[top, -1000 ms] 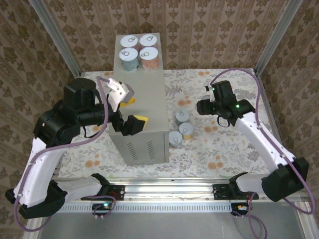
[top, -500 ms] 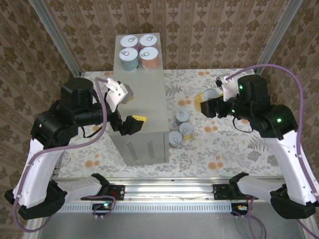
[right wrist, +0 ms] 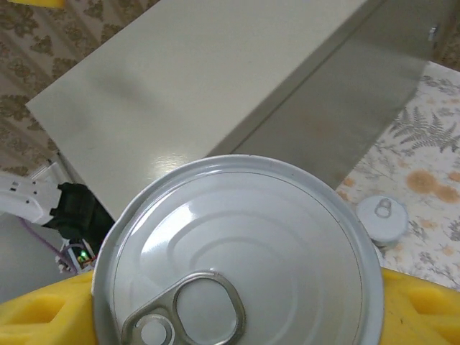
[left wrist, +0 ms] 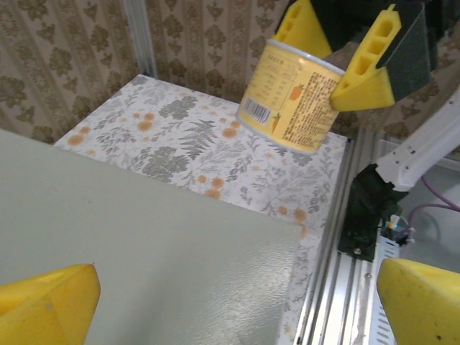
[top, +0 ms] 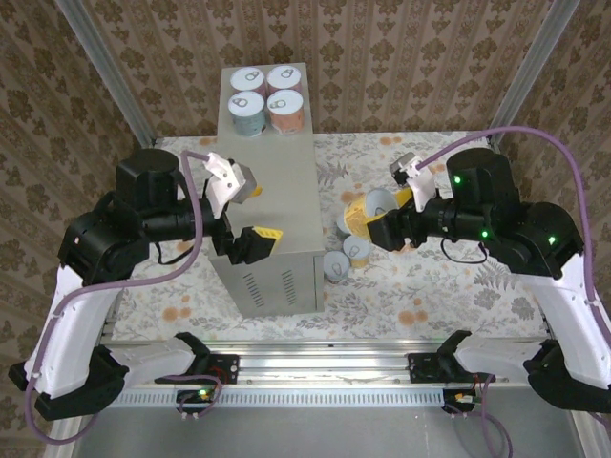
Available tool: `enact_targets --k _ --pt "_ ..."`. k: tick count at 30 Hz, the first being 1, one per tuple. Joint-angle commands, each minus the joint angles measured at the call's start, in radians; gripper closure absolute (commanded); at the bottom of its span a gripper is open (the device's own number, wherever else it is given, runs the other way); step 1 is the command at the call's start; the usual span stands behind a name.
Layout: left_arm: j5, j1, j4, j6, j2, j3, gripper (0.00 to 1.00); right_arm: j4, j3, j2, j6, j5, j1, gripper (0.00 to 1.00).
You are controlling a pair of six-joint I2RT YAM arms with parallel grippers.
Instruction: Place and organize the canned foods onto the counter
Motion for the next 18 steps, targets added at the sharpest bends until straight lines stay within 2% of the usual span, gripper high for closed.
enact_targets --k 1,6,14,18 --pt "0.079 -0.024 0.0 0.021 -0.003 0.013 0.0 0.061 0.06 0.006 0.004 -0.047 0.04 0.37" --pt "0.054 -0.103 0.013 0.028 0.011 0.007 0.0 0.08 0.102 0.059 0.008 -0.096 0.087 0.36" --pt "-0.165 -0.272 0.071 0.066 0.023 -0.015 0.0 0.07 0.185 0.158 0.025 -0.083 0.181 0.36" --pt "-0.236 -0.337 0.087 0.087 0.032 -0.03 0.0 0.068 0.219 0.194 0.04 -0.06 0.22 0.36"
